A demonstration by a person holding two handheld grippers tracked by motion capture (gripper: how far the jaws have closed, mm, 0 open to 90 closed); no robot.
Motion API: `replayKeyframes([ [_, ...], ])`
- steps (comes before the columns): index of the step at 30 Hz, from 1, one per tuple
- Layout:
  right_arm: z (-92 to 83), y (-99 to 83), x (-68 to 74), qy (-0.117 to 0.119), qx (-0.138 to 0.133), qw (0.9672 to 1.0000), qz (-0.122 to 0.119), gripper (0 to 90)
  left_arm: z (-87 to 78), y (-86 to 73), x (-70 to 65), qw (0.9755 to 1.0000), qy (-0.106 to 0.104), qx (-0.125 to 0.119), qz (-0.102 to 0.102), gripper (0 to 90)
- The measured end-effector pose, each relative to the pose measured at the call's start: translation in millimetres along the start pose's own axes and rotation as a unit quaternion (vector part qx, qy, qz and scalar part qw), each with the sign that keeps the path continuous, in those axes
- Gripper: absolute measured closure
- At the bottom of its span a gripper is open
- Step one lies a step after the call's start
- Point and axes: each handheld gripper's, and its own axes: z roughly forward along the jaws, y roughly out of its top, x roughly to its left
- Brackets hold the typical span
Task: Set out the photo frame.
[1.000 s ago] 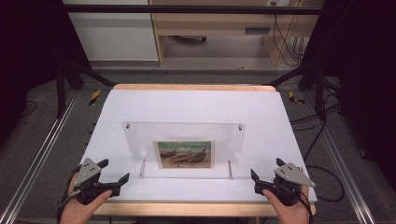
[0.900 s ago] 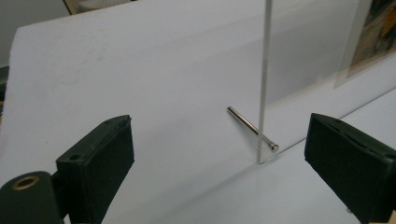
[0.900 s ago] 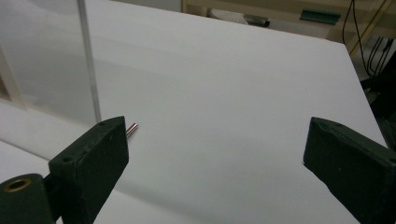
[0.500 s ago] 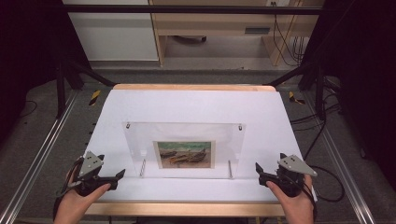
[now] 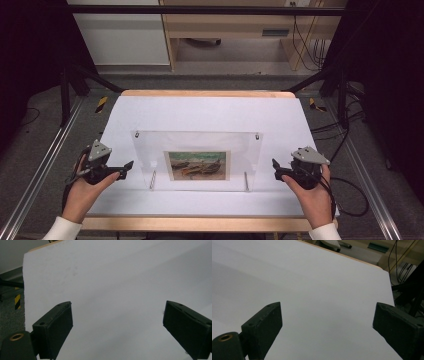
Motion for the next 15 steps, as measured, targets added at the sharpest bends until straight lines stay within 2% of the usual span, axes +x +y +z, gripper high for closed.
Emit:
replayKeyframes([
  [7,19.2,6.1,-8.0,-0.016,0.006,0.9998,0.004,10.5,21.8,5.4,13.7,0.9996,0.009,0.002,-0.028,8.8],
  [10,27.4,6.5,-11.1,-0.022,0.009,0.9997,0.011,10.9,30.3,6.8,16.1,0.999,0.009,-0.003,-0.043,8.8],
  [15,39.6,5.5,-13.9,-0.03,0.014,0.9992,0.023,11.7,41.4,8.0,16.3,0.9984,0.012,-0.01,-0.054,8.9],
])
